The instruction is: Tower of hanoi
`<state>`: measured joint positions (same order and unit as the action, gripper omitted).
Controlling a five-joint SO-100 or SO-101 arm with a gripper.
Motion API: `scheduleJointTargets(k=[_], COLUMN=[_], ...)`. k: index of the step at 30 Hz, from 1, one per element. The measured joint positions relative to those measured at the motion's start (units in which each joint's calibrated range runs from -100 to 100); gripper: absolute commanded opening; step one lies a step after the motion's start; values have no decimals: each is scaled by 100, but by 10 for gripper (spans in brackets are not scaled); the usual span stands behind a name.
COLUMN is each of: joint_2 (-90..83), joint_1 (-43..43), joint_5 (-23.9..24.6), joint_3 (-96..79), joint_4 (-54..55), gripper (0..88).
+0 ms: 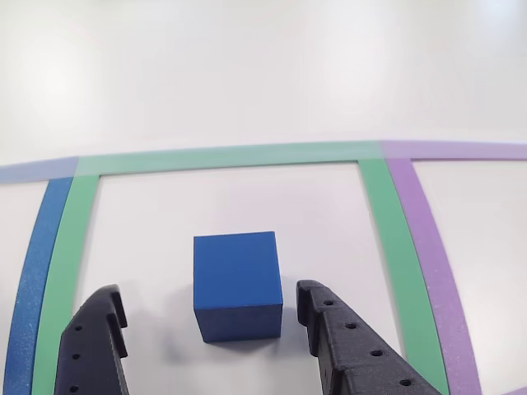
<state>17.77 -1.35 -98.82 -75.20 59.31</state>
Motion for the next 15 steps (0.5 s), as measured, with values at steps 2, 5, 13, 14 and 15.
scheduleJointTargets(k=[2,5,13,14,15], joint_2=[68,127,152,152,152], joint_1=[25,33,57,49,49], joint_5=[0,0,0,0,0], joint_3=[52,131,279,279,279], joint_4=[0,0,0,0,0], gripper=[147,121,59,53,49])
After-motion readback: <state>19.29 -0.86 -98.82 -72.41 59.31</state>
